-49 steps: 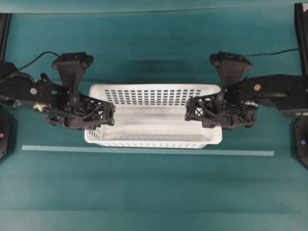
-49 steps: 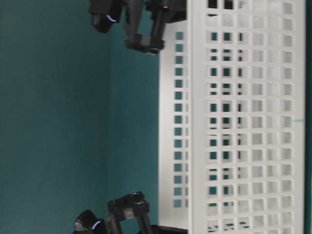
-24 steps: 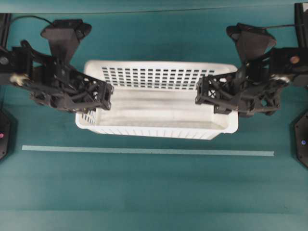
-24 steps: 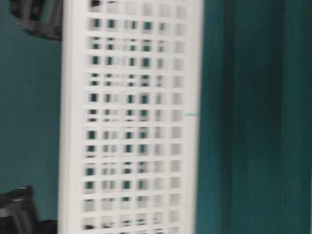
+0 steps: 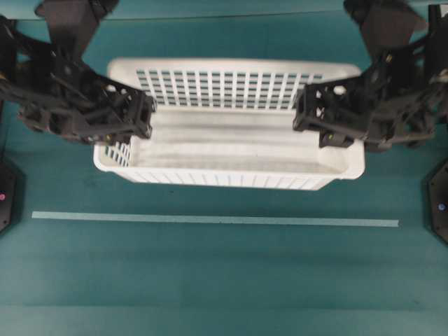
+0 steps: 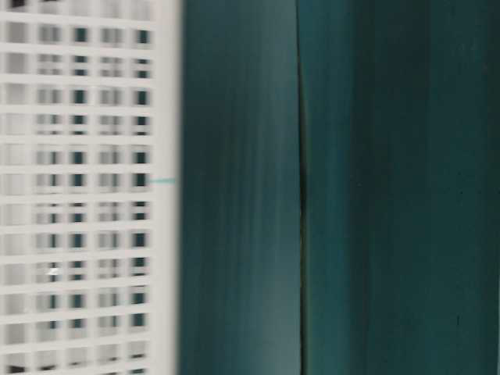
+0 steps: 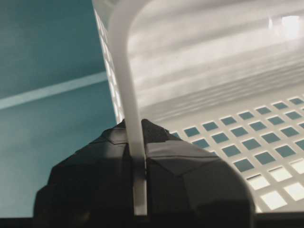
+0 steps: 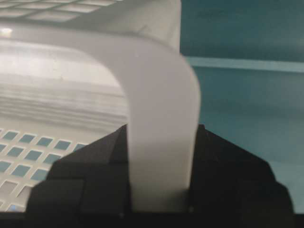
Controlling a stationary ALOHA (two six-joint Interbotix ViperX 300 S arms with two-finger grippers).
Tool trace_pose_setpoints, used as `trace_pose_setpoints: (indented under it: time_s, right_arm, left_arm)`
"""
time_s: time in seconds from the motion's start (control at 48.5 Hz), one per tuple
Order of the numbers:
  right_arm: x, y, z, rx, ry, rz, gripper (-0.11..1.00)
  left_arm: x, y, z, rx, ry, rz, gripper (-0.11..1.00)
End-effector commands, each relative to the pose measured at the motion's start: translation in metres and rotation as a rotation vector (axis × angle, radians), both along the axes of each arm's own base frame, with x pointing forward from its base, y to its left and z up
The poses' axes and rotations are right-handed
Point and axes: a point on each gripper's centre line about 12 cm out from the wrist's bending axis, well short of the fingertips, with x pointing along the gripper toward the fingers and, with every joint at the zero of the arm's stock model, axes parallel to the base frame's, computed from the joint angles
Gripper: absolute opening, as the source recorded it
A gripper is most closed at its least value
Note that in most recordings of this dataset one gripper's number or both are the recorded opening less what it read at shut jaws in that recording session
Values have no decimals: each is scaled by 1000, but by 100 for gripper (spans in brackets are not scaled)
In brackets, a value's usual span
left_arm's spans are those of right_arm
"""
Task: Lift the white basket with both hands.
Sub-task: 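Lift the basket upward with both grippers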
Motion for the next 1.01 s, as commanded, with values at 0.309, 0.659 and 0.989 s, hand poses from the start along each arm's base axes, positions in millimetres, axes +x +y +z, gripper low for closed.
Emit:
trace_pose_setpoints:
  time_s: [0.309, 0.659, 0.989]
  right_arm:
    - [9, 4, 61, -82, -123, 160, 18]
    - [-1, 7, 105, -88, -115, 181, 18]
    - [2, 10, 150, -119, -156, 247, 18]
  left_arm:
    - [-2, -2, 79, 48, -119, -64, -4]
    - [-3, -3, 120, 88, -180, -120, -4]
    - [-2, -5, 161, 114, -180, -164, -4]
